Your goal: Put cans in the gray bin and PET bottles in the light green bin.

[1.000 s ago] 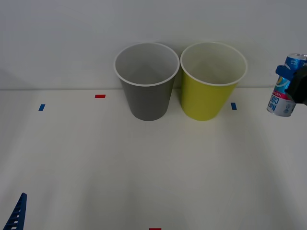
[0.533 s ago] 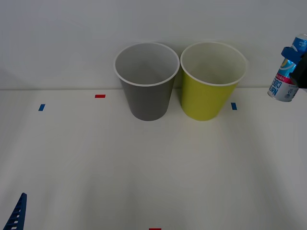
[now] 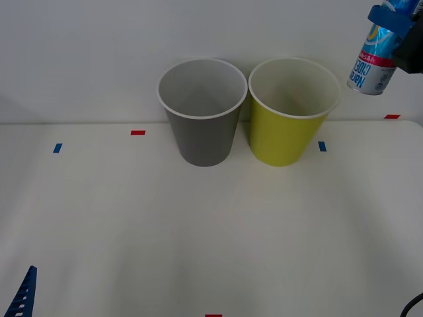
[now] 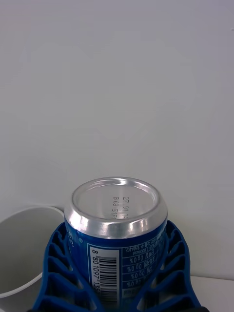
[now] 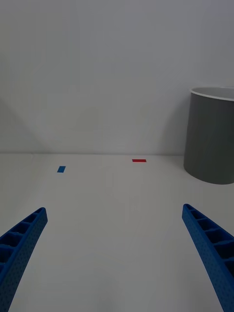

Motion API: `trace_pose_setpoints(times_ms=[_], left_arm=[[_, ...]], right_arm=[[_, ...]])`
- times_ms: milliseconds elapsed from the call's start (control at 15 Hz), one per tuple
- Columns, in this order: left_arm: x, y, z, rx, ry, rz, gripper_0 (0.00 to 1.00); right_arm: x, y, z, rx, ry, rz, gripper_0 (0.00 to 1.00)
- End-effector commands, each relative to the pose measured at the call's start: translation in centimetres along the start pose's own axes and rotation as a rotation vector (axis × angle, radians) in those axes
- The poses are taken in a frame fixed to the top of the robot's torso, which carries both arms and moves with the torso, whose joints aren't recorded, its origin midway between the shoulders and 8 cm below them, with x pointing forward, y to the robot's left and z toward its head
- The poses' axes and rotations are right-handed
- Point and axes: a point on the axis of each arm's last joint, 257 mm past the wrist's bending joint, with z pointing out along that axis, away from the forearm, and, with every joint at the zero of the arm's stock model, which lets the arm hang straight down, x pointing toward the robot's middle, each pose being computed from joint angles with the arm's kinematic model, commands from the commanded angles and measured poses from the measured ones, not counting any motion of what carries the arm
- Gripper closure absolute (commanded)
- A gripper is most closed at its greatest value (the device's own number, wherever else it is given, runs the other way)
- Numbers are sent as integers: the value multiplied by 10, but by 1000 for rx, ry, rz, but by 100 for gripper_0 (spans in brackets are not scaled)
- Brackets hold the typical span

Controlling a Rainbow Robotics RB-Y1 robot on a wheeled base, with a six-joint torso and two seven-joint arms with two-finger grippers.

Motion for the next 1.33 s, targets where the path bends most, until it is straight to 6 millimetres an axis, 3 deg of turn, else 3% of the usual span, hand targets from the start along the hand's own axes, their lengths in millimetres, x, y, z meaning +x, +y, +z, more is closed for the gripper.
trace_pose_setpoints(times_ms=[67,200,533,800,1333], left_arm=[[0,0,0,0,0,0,5],[0,0,0,0,0,0,5],[0,0,0,0,0,0,5],[0,0,0,0,0,0,5],[0,0,0,0,0,0,5]], right_arm=[[-19,17,21,-74,2,-4,100],[-25,30,44,-114,-8,11,100],[-27,100,108,-251,-100,-60,100],[-9,121,147,-316,-139,-44,100],[28,152,176,-395,-81,-56,100]])
